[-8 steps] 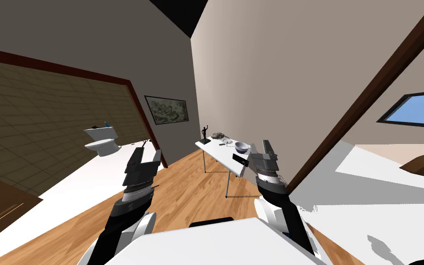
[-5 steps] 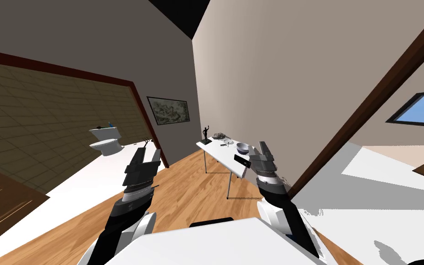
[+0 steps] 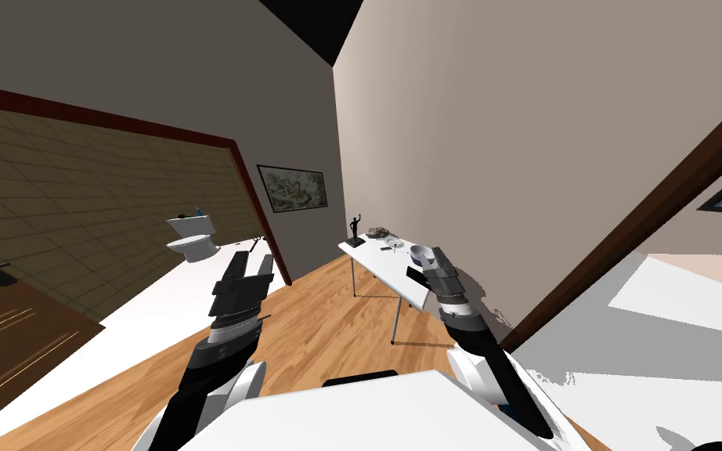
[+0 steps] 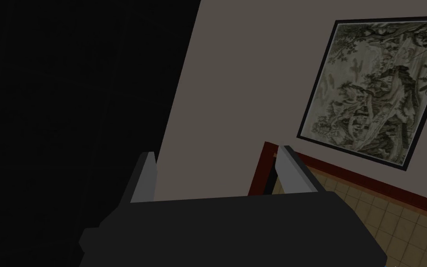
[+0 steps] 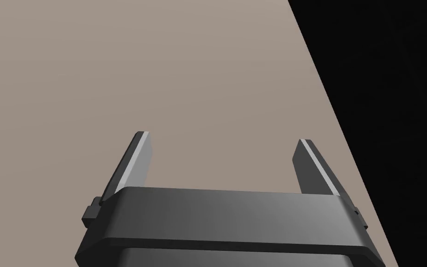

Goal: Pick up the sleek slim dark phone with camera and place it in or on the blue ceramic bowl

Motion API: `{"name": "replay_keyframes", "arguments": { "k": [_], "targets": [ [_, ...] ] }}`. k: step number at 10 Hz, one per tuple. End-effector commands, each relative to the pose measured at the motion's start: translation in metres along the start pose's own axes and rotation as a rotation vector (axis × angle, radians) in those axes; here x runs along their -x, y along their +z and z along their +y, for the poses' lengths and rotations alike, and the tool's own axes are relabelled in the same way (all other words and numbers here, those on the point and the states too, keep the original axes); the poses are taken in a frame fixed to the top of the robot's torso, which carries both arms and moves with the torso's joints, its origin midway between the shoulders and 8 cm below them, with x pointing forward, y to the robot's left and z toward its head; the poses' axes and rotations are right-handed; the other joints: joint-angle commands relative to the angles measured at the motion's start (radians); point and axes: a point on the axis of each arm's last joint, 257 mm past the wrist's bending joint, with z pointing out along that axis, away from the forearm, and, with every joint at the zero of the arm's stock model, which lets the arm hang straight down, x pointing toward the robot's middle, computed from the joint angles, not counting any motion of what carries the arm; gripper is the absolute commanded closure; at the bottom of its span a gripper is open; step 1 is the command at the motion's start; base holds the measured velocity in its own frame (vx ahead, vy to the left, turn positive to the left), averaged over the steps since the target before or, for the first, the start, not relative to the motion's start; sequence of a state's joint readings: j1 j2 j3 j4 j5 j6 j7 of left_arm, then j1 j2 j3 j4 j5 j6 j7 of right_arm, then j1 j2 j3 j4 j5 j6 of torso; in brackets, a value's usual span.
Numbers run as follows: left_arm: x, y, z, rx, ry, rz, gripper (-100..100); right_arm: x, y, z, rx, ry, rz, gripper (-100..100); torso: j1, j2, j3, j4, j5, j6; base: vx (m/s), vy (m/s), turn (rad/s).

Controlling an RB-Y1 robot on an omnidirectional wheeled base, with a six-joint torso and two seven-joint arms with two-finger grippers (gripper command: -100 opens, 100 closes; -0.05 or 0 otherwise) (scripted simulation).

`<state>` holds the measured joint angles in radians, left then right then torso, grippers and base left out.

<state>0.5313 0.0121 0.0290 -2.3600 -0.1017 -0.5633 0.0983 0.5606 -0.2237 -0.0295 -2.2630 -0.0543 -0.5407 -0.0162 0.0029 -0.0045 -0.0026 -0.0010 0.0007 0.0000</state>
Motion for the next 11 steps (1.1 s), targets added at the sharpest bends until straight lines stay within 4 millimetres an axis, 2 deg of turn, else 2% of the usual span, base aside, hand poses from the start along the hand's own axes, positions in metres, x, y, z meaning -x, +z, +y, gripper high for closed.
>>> {"name": "replay_keyframes", "arguments": {
  "k": [1,2,3,4,6,7,8,9,10,11],
  "targets": [
    [0.0,0.0,0.0,0.0,0.0,0.0,0,0.001,-0.005,-0.016,-0.042,-0.021,0.04,-100,0.0,0.0,0.0,0.0,0.0,0.0,0.075,0.041,0.082],
    [0.0,0.0,0.0,0.0,0.0,0.0,0,0.0,-0.005,-0.016,-0.043,-0.025,0.053,-100,0.0,-0.001,0.0,0.0,0.0,0.0,0.053,0.034,0.039],
    [0.0,0.0,0.0,0.0,0.0,0.0,0,0.001,-0.011,-0.03,-0.081,-0.043,0.085,-100,-0.001,0.0,0.0,0.0,0.0,0.0,0.056,0.042,0.076],
    [0.0,0.0,0.0,0.0,0.0,0.0,0,0.0,-0.011,-0.03,-0.081,-0.047,0.093,-100,0.0,0.0,0.0,0.0,0.0,0.0,0.054,0.045,0.052],
    [0.0,0.0,0.0,0.0,0.0,0.0,0,0.007,-0.025,-0.059,-0.162,-0.084,0.147,-100,0.001,0.0,0.0,0.0,0.0,0.0,0.088,0.067,0.122],
    [0.0,0.0,0.0,0.0,0.0,0.0,0,0.005,-0.025,-0.059,-0.163,-0.095,0.173,-100,0.001,-0.002,-0.001,0.0,0.0,0.0,0.095,0.038,0.038],
    [0.0,0.0,0.0,0.0,0.0,0.0,0,0.011,-0.033,-0.073,-0.205,-0.113,0.193,-100,0.0,-0.002,-0.001,0.0,0.0,0.0,0.091,0.048,0.08],
    [0.0,0.0,0.0,0.0,0.0,0.0,0,0.009,-0.033,-0.073,-0.205,-0.123,0.216,-100,0.0,-0.002,-0.001,0.0,0.0,0.0,0.058,0.049,0.047],
    [0.0,0.0,0.0,0.0,0.0,0.0,0,0.016,-0.042,-0.088,-0.248,-0.143,0.236,-100,0.0,0.0,0.0,0.0,0.0,0.0,0.06,0.057,0.117],
    [0.0,0.0,0.0,0.0,0.0,0.0,0,0.015,-0.041,-0.087,-0.248,-0.152,0.257,-100,0.001,0.0,0.0,0.0,0.0,0.0,0.063,0.043,0.048]
  ]
}}
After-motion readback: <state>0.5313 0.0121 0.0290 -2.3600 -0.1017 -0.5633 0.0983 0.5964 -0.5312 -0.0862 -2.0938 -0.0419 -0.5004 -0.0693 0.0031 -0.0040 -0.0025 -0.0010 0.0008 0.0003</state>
